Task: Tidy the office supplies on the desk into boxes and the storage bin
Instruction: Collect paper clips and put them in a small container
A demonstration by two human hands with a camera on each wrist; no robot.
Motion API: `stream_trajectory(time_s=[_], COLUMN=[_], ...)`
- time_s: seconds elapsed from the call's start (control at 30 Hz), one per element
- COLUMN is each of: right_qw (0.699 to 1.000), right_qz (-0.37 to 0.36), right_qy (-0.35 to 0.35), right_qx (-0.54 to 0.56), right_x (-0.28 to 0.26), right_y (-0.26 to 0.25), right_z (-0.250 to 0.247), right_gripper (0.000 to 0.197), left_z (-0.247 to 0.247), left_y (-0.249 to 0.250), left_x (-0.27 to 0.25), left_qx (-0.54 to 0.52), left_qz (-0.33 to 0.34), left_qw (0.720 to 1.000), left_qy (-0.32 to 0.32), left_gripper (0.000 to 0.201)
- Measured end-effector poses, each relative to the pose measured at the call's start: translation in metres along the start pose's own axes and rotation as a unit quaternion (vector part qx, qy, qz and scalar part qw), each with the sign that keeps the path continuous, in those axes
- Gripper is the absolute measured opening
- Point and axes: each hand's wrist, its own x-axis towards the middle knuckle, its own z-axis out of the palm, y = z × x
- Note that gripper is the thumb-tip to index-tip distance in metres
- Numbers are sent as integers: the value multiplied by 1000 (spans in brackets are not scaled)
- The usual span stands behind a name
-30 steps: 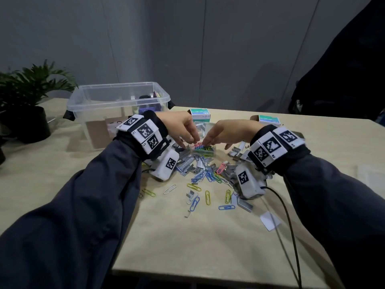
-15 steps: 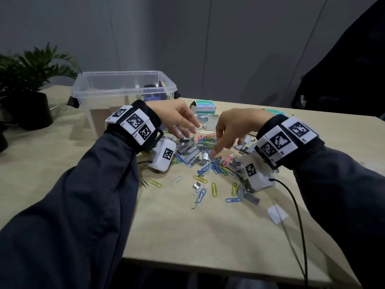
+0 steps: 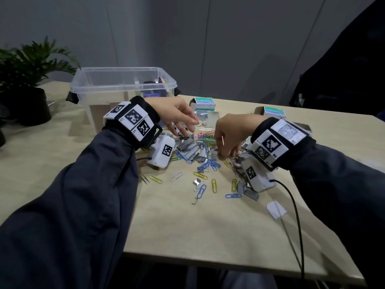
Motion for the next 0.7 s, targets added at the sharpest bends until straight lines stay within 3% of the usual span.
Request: stream_trajectory(time_s=[0.27, 0.47, 0.57, 0.7], right_qw=[991, 999, 999, 999], right_qz=[-13, -5, 9, 15], right_qy=[111, 19, -36, -50], right_qx=[74, 28, 22, 14], right_x=[-12, -17, -13, -8], right_y=[12, -15, -26, -34], right_z=[-21, -5, 5, 7], right_gripper=[3, 13, 27, 28], left_z=[-1, -3, -4, -4], left_y=[-1, -3, -4, -5], left_x=[0, 0, -1, -1], left_qx=[-6, -6, -9, -7], left_qz=[-7, -6, -6, -9], left_qw=[1000, 1000, 1000, 1000], left_qy=[2, 6, 5, 4], left_gripper=[31, 32, 33, 32])
